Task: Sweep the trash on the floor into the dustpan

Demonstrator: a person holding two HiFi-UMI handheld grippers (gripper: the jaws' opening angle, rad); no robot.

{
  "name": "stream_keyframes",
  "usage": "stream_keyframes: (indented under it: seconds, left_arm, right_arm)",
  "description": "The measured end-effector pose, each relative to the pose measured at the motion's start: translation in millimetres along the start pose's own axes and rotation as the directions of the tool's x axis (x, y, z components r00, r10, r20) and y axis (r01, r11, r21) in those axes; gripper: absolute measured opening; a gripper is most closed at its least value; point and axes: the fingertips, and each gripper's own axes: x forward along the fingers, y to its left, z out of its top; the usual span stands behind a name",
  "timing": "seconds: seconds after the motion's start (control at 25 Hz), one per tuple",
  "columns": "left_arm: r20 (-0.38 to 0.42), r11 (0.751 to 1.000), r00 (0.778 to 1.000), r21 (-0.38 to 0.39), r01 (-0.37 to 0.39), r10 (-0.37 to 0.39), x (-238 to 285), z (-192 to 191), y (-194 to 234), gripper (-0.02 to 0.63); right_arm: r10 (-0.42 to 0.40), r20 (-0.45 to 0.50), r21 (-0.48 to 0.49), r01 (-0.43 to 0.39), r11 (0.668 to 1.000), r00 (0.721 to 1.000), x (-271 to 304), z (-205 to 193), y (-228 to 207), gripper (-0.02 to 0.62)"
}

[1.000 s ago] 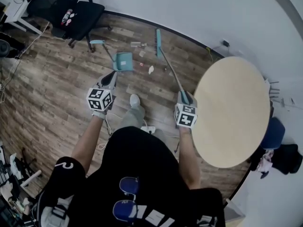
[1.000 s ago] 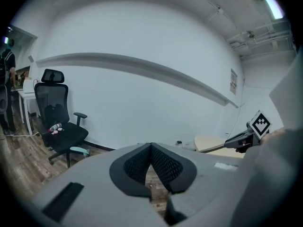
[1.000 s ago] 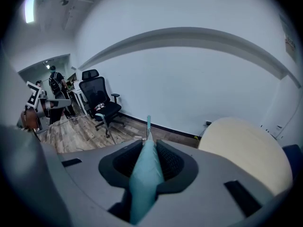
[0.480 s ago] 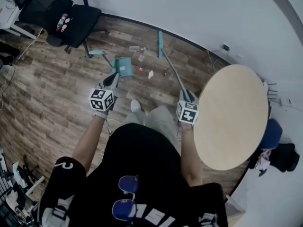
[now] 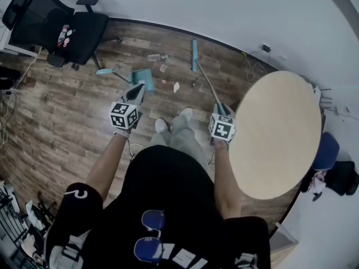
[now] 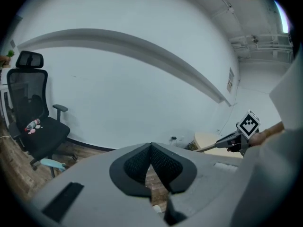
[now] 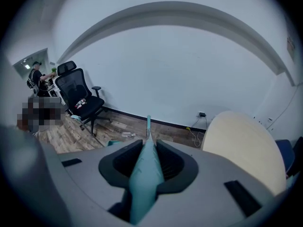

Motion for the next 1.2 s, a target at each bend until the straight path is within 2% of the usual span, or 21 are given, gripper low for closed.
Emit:
stream_keyframes:
  seconds: [0.32, 0.6, 1.0, 1.2]
  left_arm:
    - [-0.05, 0.997, 0.996, 0.022, 0.074, -0.072, 79, 6, -28, -0.002]
    - [-0.102, 0.993, 0.988, 0.013, 0.114, -0.112, 135, 0, -46, -0.002]
    - [-0.147, 0.997, 0.986, -0.011, 0.074, -0.075, 190, -21, -40, -0.002]
    - [-0.144, 0.998, 0.988, -0.04, 0.057, -0.062, 199, -32, -27, -0.002]
  right_arm:
    - [-0.037, -0.133, 0.086, 0.049, 0.995, 0.99, 58, -26, -42, 0.084]
    - [-0.065, -0.265, 0.129, 0.103, 0.986, 0.962, 111, -54, -73, 0.084]
    - [-0.124, -0.433, 0.152, 0.207, 0.966, 0.893, 161, -101, -106, 0.084]
    - [-0.159, -0.473, 0.108, 0.237, 0.966, 0.866, 179, -122, -106, 0.084]
